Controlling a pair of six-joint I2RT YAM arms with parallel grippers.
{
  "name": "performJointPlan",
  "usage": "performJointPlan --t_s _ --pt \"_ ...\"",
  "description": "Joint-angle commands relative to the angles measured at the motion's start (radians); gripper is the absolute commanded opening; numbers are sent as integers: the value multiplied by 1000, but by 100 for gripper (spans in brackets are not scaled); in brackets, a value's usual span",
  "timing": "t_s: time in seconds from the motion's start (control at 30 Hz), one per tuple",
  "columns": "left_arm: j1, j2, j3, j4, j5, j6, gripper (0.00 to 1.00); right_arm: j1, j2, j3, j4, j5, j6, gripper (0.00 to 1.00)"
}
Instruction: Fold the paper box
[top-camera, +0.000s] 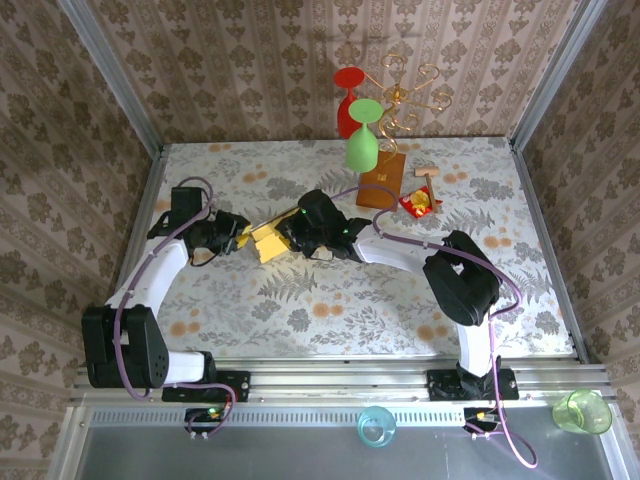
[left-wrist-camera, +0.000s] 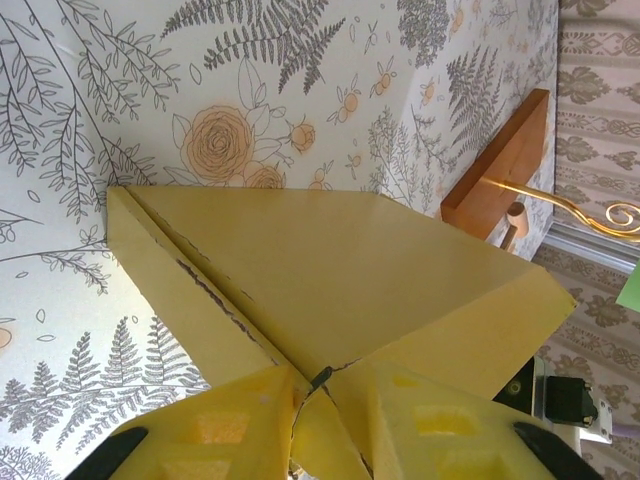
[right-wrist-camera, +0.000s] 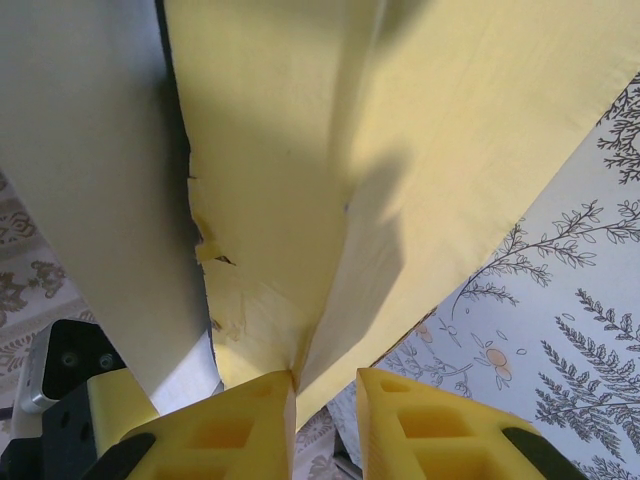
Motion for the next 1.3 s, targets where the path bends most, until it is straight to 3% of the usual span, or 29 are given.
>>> performJointPlan --t_s 0.0,0.7,1.27 --pt "-15 -13 -10 -36 33 41 27 -6 53 -5 -101 10 5 22" --pt "-68 -22 -1 -69 -20 160 32 -7 54 5 -88 6 4 22" --pt "-95 -39 -46 -31 -50 215 29 -8 51 17 -89 1 11 22"
